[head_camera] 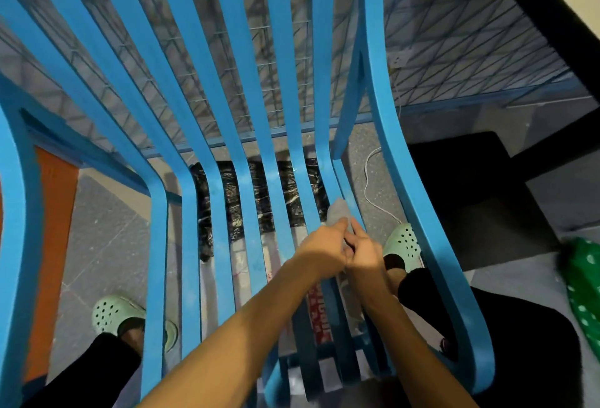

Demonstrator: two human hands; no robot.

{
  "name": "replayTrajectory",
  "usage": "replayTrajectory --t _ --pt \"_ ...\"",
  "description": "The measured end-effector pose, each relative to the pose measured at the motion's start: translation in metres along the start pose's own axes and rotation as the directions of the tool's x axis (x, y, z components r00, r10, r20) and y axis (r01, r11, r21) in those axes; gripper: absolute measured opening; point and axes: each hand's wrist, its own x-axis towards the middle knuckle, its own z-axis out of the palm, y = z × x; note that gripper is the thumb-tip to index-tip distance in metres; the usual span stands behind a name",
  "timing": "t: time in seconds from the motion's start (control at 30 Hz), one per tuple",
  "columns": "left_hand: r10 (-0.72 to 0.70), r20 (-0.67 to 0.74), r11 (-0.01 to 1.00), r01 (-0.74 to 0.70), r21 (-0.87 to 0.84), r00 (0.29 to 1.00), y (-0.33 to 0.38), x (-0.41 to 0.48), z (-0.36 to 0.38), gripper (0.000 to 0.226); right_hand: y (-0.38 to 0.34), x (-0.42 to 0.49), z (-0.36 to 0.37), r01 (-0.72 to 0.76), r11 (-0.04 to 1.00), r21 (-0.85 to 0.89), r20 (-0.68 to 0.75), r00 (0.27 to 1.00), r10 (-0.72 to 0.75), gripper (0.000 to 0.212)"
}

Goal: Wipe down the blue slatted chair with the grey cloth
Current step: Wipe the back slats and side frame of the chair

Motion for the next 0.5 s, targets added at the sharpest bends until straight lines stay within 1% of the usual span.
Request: replayTrajectory --t 0.03,0.07,0.1,0.13,0.17,0.2,0.23,0.3,0.33,0.4,0.43,0.47,0.5 --pt "-0.002 0.005 1.000 0.002 0.013 1.000 -0.001 0.005 -0.006 0.070 -0.001 0.006 0.001 0.028 0.999 -0.044 -0.023 0.999 -0.029 0.044" --pt "-0.004 0.009 1.000 0.004 0.019 1.000 -0.003 0.010 -0.013 0.069 -0.001 0.012 -0.002 0.078 0.983 -0.164 -0.064 0.994 -0.089 0.042" --pt "0.001 0.011 1.000 -0.001 0.011 1.000 -0.006 0.014 -0.020 0.066 0.000 0.018 -0.003 0.137 0.962 -0.236 -0.045 0.987 -0.152 0.040" --pt "0.024 -0.002 1.000 -0.024 -0.010 1.000 -0.007 0.016 -0.029 0.062 -0.003 0.025 0.000 0.136 0.958 -0.253 -0.049 0.987 -0.153 0.039" --pt "0.059 -0.039 0.998 -0.061 -0.032 0.997 -0.009 0.017 -0.039 0.056 -0.005 0.033 0.000 0.125 0.969 -0.213 -0.047 0.989 -0.138 0.039" --pt "0.094 -0.107 0.994 -0.099 -0.049 0.990 -0.010 0.018 -0.052 0.051 -0.005 0.040 0.000 0.127 0.981 -0.147 -0.033 0.991 -0.133 0.039" --pt "0.116 -0.200 0.990 -0.129 -0.055 0.973 -0.010 0.020 -0.068 0.048 -0.007 0.048 0.003 0.096 0.992 -0.081 -0.054 0.993 -0.101 0.039" --pt "0.139 -0.412 0.981 -0.183 -0.069 0.900 -0.007 0.024 -0.106 0.045 -0.017 0.062 0.010 0.078 0.997 -0.011 -0.097 0.992 -0.079 0.040" --pt "0.119 -0.508 0.972 -0.204 -0.116 0.853 -0.005 0.024 -0.124 0.041 -0.022 0.070 0.014 0.093 0.996 -0.009 -0.104 0.990 -0.093 0.039" --pt "0.016 -0.652 0.934 -0.243 -0.260 0.758 -0.003 0.022 -0.151 0.033 -0.035 0.090 0.022 0.105 0.995 -0.003 -0.144 0.984 -0.104 0.038" --pt "-0.039 -0.692 0.913 -0.256 -0.318 0.720 -0.004 0.022 -0.156 0.030 -0.044 0.100 0.025 0.109 0.994 0.013 -0.159 0.982 -0.105 0.038" --pt "-0.090 -0.709 0.890 -0.263 -0.373 0.699 -0.005 0.021 -0.156 0.028 -0.052 0.111 0.027 0.127 0.991 0.032 -0.162 0.979 -0.120 0.037" --pt "-0.132 -0.705 0.869 -0.261 -0.420 0.697 -0.007 0.019 -0.153 0.029 -0.062 0.121 0.027 0.121 0.992 0.046 -0.171 0.979 -0.112 0.035"
